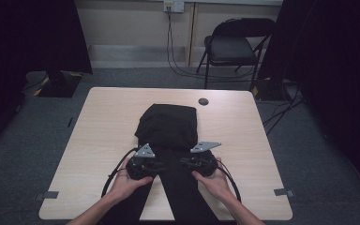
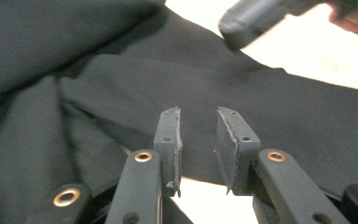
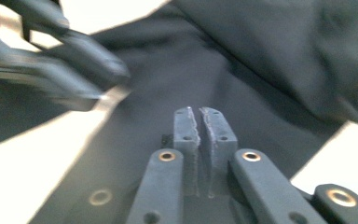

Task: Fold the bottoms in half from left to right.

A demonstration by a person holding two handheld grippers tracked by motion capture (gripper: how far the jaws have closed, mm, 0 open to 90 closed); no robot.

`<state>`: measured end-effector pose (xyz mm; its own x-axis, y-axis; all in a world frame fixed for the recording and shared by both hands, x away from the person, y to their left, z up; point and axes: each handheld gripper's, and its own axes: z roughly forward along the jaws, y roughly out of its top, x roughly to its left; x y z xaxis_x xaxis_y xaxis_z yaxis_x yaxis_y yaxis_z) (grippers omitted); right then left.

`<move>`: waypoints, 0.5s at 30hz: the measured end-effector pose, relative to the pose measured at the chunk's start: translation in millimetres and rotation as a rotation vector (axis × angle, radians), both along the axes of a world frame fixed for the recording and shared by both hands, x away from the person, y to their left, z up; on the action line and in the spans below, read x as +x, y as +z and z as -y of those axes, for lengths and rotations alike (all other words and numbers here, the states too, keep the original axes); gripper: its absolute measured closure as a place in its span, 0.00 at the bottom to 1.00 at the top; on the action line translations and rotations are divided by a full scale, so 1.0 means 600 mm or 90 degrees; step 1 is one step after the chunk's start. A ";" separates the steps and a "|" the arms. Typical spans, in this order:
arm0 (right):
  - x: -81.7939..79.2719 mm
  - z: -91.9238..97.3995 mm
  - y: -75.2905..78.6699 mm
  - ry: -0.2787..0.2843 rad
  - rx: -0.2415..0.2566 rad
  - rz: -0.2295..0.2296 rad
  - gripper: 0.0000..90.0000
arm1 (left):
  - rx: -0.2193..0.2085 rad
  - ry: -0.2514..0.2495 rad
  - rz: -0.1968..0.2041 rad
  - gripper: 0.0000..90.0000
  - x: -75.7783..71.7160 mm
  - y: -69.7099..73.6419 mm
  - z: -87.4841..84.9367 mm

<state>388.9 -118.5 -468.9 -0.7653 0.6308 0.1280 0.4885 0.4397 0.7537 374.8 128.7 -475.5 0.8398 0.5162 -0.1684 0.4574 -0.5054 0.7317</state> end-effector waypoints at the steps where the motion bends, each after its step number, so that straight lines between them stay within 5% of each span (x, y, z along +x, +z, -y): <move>1: 0.007 0.006 -0.010 -0.009 -0.005 -0.009 0.92 | 0.012 -0.009 -0.001 0.79 -0.002 -0.006 0.009; 5: 0.027 0.007 -0.042 -0.023 -0.049 -0.004 0.91 | 0.057 -0.032 0.003 0.78 -0.014 -0.022 0.022; 7: 0.033 0.010 -0.043 -0.034 -0.050 0.006 0.89 | 0.055 -0.030 0.012 0.78 -0.019 -0.024 0.014; 15: 0.054 0.033 -0.043 -0.053 -0.072 0.027 0.94 | 0.117 0.003 0.031 0.87 -0.038 -0.015 -0.039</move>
